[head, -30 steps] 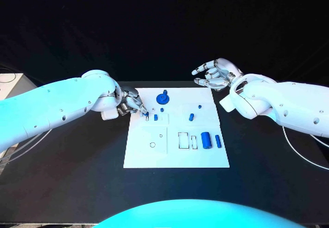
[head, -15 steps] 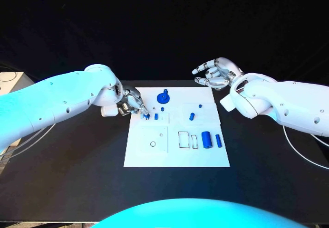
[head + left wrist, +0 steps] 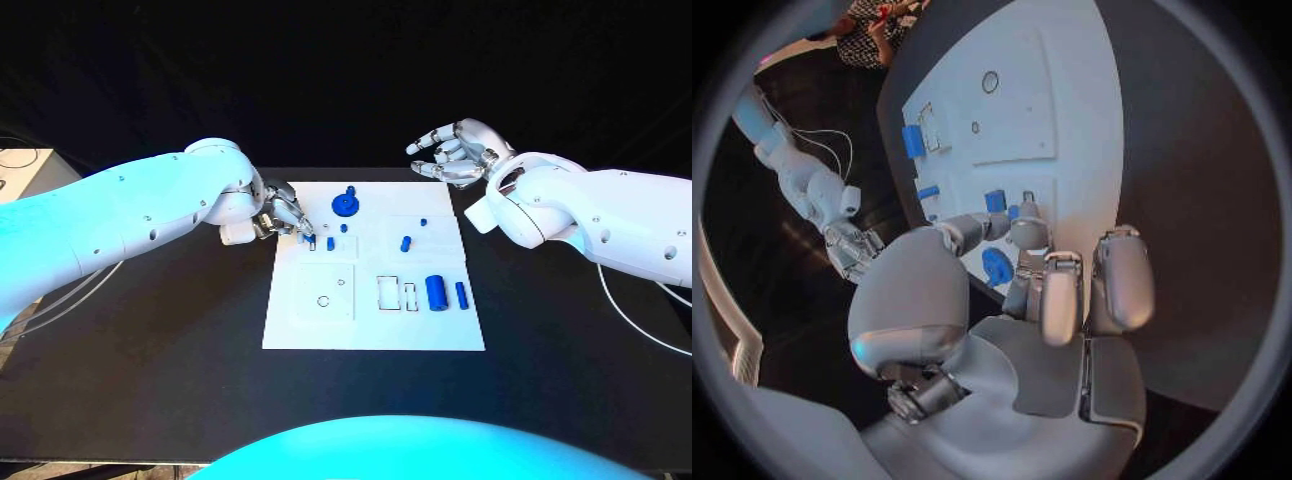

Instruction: Assemble the parts on the task board

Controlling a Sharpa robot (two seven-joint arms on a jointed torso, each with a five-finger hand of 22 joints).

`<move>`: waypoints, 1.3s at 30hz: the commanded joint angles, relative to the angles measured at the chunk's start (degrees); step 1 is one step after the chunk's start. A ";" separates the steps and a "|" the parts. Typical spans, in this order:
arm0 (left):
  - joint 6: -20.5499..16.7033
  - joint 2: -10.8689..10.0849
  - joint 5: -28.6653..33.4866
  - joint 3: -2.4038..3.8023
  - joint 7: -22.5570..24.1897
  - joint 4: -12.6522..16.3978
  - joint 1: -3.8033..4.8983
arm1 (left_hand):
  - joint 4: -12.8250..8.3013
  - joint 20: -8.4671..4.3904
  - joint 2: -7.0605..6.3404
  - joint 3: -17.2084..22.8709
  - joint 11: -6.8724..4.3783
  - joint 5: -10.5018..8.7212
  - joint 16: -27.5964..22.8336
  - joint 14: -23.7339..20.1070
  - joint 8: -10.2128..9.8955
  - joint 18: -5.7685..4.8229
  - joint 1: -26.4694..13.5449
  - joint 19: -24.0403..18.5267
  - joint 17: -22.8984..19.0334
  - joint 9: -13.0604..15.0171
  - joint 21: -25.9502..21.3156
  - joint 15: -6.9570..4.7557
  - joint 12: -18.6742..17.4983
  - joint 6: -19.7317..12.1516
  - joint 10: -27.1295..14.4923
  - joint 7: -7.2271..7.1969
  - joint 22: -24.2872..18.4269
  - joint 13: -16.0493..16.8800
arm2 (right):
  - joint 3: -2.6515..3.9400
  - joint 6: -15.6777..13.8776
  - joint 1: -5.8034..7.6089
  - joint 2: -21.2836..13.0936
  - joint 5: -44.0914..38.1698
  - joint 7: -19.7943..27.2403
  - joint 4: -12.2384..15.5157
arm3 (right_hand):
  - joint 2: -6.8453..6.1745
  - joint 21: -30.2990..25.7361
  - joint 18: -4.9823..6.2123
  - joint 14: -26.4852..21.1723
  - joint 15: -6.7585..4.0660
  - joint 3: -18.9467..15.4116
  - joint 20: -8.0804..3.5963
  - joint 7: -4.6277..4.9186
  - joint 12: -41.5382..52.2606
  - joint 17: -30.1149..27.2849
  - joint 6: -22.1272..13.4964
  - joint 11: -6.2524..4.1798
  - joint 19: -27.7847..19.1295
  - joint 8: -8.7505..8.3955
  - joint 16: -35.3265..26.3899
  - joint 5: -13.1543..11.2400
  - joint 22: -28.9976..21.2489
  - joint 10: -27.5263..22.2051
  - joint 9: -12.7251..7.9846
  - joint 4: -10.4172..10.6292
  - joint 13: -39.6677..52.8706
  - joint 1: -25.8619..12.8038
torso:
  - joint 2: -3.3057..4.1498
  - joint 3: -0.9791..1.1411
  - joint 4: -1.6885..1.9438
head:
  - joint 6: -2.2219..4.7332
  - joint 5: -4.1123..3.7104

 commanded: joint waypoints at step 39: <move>-2.18 -0.66 -3.75 -0.20 -0.34 2.26 -1.26 | -13.11 0.01 0.39 12.68 -0.20 0.77 0.37 6.05 0.32 -1.02 -0.22 0.36 15.08 0.05 0.19 -0.39 0.34 1.04 0.33 -0.53 0.17 -0.06 | 0.02 0.19 -0.14 -0.06 -0.19 0.59 0.03 | -0.07 -0.17 0.03 4.85 0.16 0.13 0.26 0.13 -0.01 10.88 0.41 -0.02 5.60 -0.34 -0.28 -0.13 13.68 0.18 -0.01 -0.34 1.57 -0.51 | 0.07 0.03 -0.08 | -0.43 0.25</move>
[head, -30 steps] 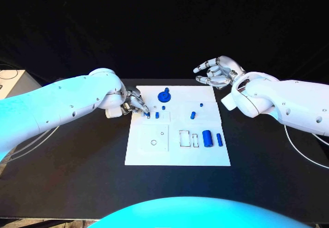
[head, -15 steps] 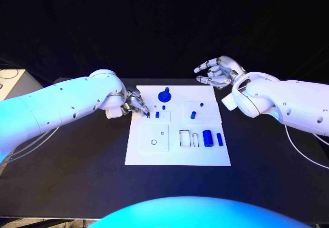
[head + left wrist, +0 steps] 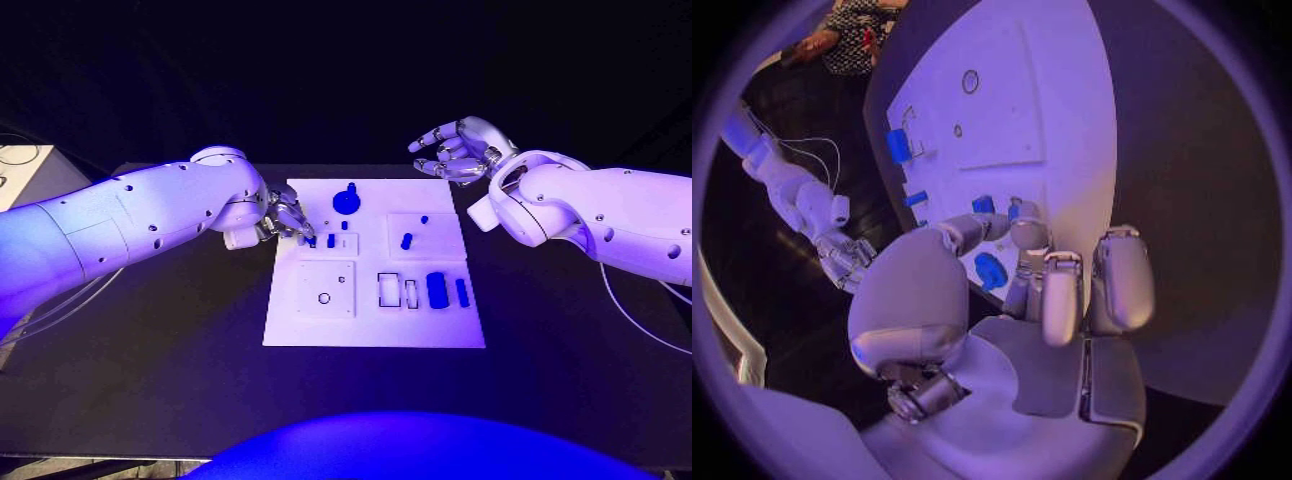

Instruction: Assemble the parts on the task board

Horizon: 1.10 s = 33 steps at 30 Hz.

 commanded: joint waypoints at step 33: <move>1.73 -0.62 -1.40 -0.27 -0.09 1.04 -0.07 | -13.22 0.01 0.69 12.65 -0.24 0.69 0.37 6.06 0.37 -1.01 -0.02 0.34 15.08 0.08 0.20 -0.39 0.44 0.94 0.46 -0.39 0.05 0.12 | 0.02 0.06 -0.03 -0.23 -0.28 0.51 0.21 | -0.07 -0.17 0.03 4.85 0.16 0.13 0.26 0.13 -0.01 10.84 0.41 -0.02 5.60 -0.34 -0.28 -0.13 13.65 0.18 -0.01 -0.34 1.59 -0.51 | 0.00 -0.03 0.01 | -0.09 0.42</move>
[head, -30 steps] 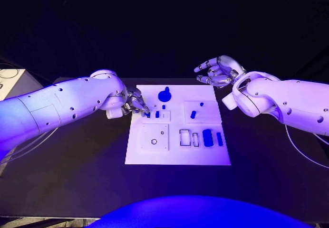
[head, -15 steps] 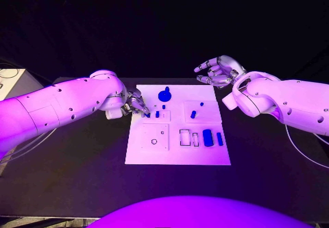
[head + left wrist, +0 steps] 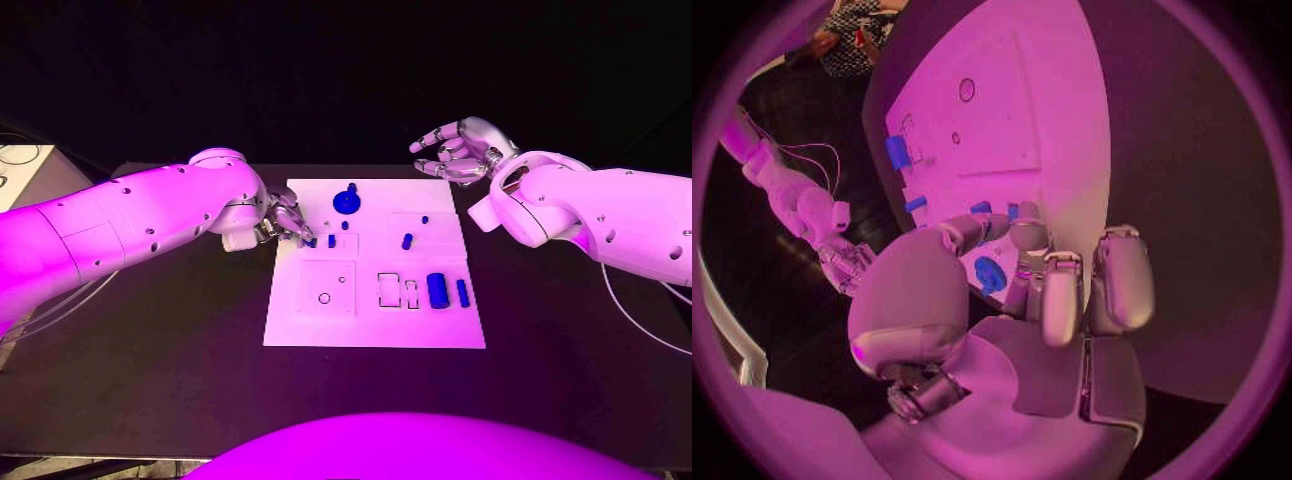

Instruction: Assemble the parts on the task board

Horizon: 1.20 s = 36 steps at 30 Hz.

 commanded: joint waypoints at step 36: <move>1.18 1.43 0.91 -0.73 -2.08 -0.78 -0.07 | -11.33 0.08 1.44 10.45 -0.39 0.82 0.37 6.06 1.04 -1.10 -2.57 0.47 15.08 0.26 0.25 -0.38 1.53 1.08 1.77 -0.57 0.33 1.99 | 0.03 -0.11 0.00 -0.27 -0.34 0.50 0.51 | 0.07 -0.19 0.03 4.85 0.15 0.19 0.26 0.12 -0.01 10.82 0.46 -0.03 5.60 -0.36 -0.32 -0.12 13.65 0.19 -0.01 -0.59 1.56 -0.65 | -0.04 0.04 0.00 | -0.07 -0.06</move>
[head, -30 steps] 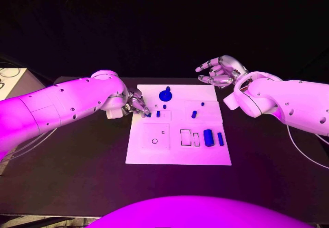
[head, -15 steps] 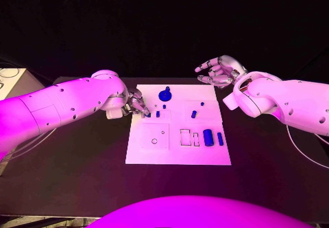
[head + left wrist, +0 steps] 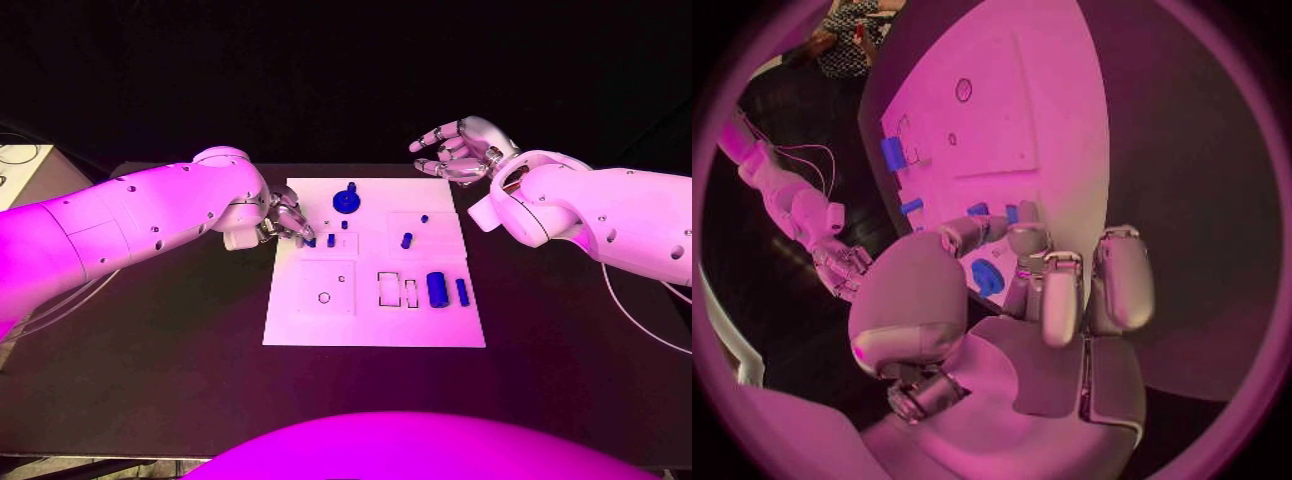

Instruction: Assemble the parts on the task board

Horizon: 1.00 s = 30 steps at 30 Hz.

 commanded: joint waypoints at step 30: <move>-0.39 1.34 1.56 -0.23 -0.01 0.47 -0.33 | -8.66 -0.06 1.21 5.33 -0.44 -2.09 0.37 6.06 0.72 -1.23 -1.15 0.78 15.08 -0.03 0.18 -0.57 0.54 0.74 1.77 -1.14 0.50 0.89 | 0.03 0.02 0.00 0.12 -0.32 0.52 0.09 | 0.09 -0.21 0.04 4.85 0.15 -0.12 0.26 0.12 -0.02 10.83 0.47 -0.03 5.59 -0.36 -0.33 -0.12 13.65 0.18 -0.01 -0.32 1.55 -0.70 | -0.02 -0.10 0.06 | 0.12 -0.57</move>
